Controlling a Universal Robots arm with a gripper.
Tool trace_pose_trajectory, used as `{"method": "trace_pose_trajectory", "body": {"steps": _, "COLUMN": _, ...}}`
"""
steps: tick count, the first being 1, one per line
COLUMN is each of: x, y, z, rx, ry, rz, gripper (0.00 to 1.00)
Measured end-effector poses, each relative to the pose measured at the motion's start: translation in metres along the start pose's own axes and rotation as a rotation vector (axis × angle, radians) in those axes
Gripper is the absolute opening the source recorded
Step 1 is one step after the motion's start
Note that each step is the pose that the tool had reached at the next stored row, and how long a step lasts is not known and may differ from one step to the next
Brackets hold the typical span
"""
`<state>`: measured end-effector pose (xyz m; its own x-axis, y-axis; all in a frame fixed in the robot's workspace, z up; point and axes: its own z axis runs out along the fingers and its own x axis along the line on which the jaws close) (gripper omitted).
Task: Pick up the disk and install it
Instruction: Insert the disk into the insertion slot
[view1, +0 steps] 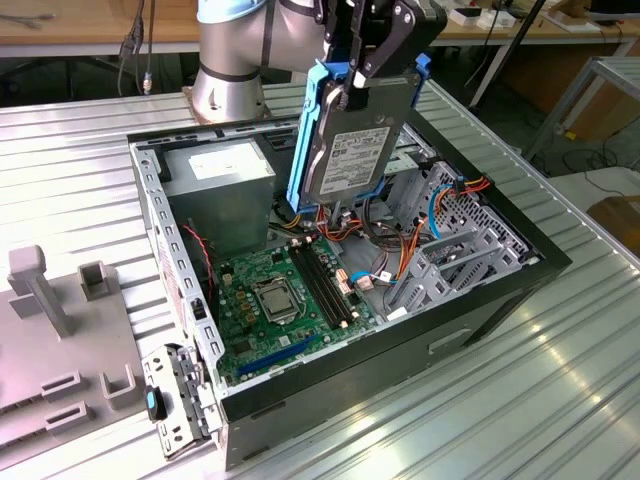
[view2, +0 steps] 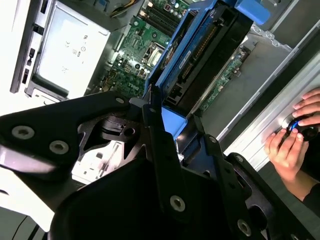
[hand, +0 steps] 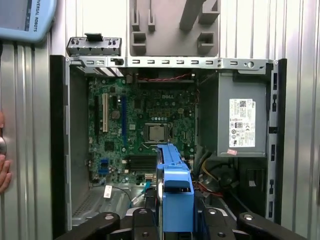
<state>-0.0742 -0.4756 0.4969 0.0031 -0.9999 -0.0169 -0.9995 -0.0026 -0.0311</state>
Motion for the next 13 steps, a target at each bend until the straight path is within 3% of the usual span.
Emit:
{"method": "trace_pose_trajectory", "body": {"steps": 2, "x": 0.003, "y": -0.0027, "z": 0.0009, "rx": -0.0021, "ry": -0.0013, "rz": 0.0, "gripper": 0.37}}
{"method": "trace_pose_trajectory", "body": {"steps": 5, "x": 0.0172, "y": -0.0048, "z": 0.0022, "rx": -0.0021, "ry": -0.0015, "rz": 0.0, "gripper": 0.37}}
{"method": "trace_pose_trajectory", "body": {"steps": 7, "x": 0.0202, "y": -0.0076, "z": 0.0025, "rx": -0.0021, "ry": -0.0014, "rz": 0.0, "gripper": 0.37}}
{"method": "trace_pose_trajectory", "body": {"steps": 9, "x": 0.0223, "y": -0.014, "z": 0.003, "rx": -0.0021, "ry": -0.0015, "rz": 0.0, "gripper": 0.37}}
{"method": "trace_pose_trajectory", "body": {"steps": 11, "x": 0.0254, "y": -0.0259, "z": 0.0035, "rx": -0.0024, "ry": -0.0013, "rz": 0.0, "gripper": 0.37}}
{"method": "trace_pose_trajectory", "body": {"steps": 13, "x": 0.0301, "y": -0.0307, "z": 0.0039, "rx": -0.0031, "ry": -0.0015, "rz": 0.0, "gripper": 0.37}}
